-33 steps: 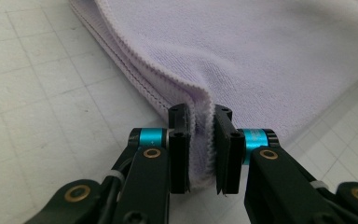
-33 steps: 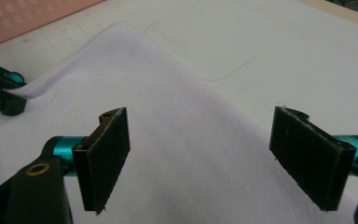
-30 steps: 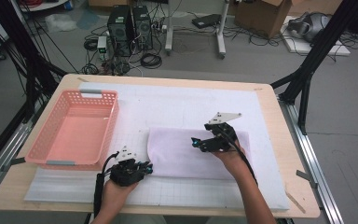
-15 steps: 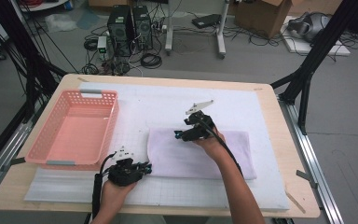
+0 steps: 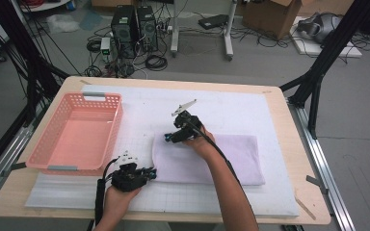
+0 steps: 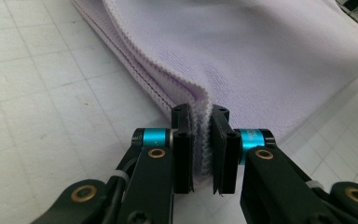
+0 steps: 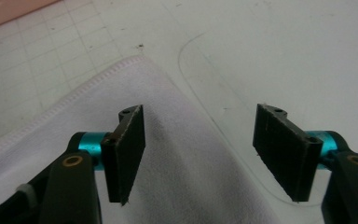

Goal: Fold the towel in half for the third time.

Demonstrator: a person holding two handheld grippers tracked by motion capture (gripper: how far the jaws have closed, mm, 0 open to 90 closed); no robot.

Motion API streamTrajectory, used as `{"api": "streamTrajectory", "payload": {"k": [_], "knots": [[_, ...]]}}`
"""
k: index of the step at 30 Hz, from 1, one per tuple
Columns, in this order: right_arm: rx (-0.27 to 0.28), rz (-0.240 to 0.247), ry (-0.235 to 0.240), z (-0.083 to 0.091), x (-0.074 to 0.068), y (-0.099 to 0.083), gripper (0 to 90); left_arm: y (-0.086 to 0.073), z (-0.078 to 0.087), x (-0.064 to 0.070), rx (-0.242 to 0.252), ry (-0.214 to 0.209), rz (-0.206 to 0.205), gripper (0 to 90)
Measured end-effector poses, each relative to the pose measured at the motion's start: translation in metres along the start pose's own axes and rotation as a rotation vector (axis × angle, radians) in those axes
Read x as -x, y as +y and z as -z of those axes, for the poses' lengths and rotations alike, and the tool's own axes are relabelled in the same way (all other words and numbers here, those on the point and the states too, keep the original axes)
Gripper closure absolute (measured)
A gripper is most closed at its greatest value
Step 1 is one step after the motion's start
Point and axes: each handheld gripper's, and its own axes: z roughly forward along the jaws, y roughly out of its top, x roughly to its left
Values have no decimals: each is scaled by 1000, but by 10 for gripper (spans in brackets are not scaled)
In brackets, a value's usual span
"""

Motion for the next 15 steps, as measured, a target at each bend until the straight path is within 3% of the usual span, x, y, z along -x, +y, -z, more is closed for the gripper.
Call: {"api": "streamTrajectory", "payload": {"k": [4,9,15], "knots": [[-35,-5,11,-11,3,-3,397,0,0,0,0,-4,10,808],[-32,20,46,-20,1,0,513,0,0,-2,-2,-9,21,809],[-45,66,66,-21,-5,3,760,0,0,-3,-5,-15,30,811]]}}
